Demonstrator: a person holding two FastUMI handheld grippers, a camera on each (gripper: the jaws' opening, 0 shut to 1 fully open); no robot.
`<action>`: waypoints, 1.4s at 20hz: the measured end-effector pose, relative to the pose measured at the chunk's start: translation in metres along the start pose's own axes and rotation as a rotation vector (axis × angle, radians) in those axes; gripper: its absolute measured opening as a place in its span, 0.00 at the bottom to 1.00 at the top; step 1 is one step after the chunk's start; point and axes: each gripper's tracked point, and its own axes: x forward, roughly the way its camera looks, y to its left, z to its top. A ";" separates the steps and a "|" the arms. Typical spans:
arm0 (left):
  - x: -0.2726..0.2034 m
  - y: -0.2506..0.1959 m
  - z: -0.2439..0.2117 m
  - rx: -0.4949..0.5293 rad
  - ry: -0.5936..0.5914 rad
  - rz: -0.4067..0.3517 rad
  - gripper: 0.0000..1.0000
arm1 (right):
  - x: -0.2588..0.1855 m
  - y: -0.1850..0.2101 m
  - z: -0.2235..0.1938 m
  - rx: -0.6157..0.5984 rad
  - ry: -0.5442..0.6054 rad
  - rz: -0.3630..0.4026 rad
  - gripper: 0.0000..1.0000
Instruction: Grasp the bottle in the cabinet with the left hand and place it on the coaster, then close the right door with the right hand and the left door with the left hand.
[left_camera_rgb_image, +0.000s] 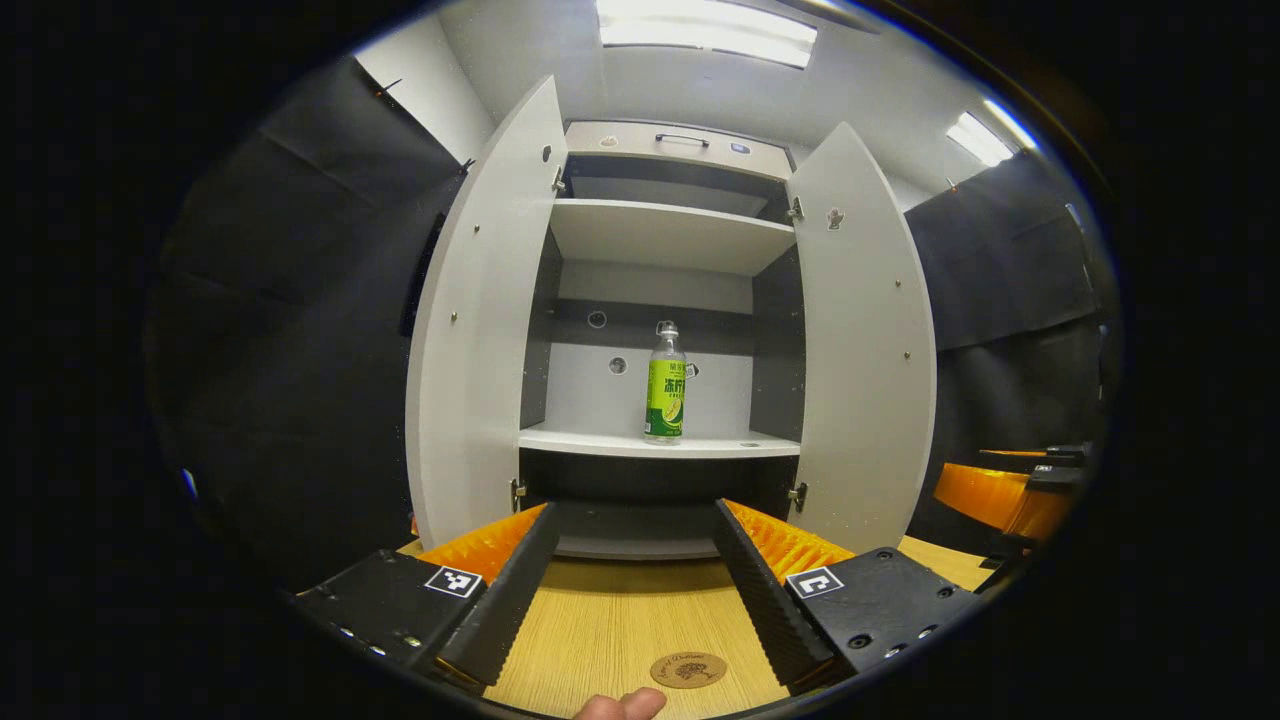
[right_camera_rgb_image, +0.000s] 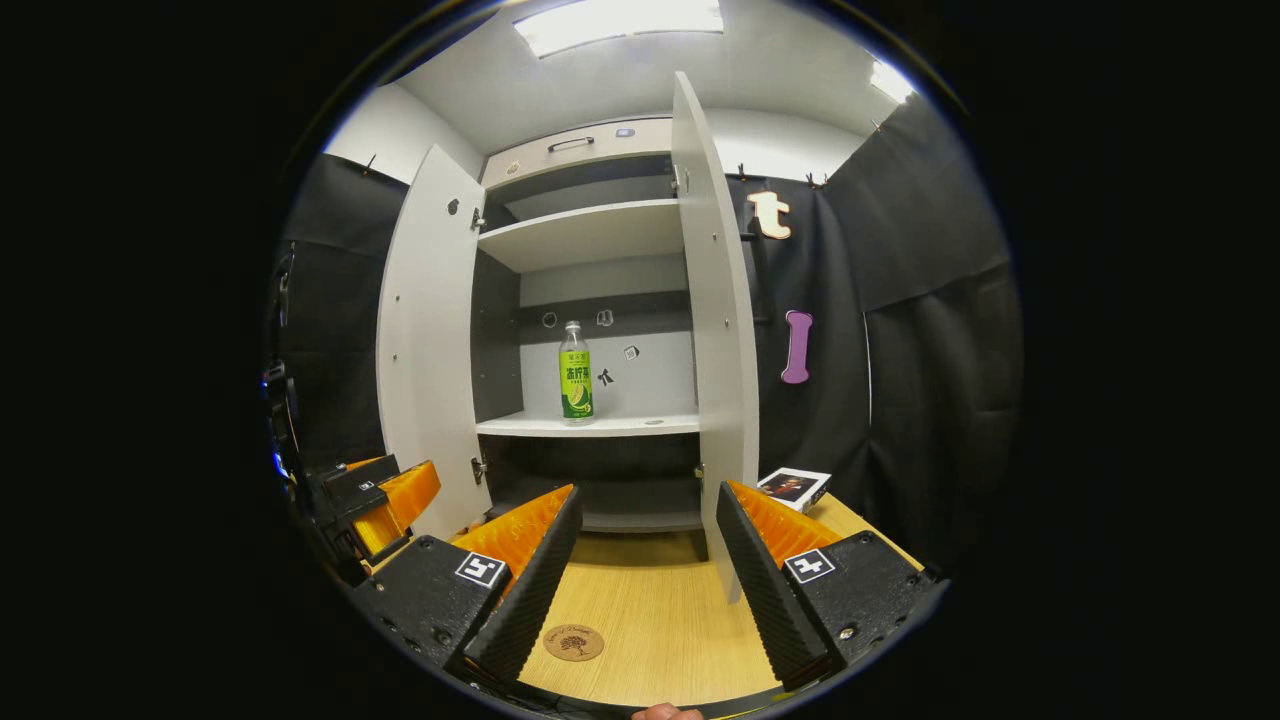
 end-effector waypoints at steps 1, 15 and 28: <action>-0.001 0.000 0.001 0.003 -0.002 0.001 0.94 | 0.000 0.001 0.000 -0.002 -0.001 0.002 0.84; 0.038 -0.019 0.032 0.020 -0.026 -0.083 0.95 | -0.004 0.000 0.002 0.004 -0.003 -0.004 0.84; 0.209 -0.057 0.096 -0.032 -0.051 -0.229 0.95 | -0.021 -0.029 0.019 0.005 -0.042 -0.113 0.83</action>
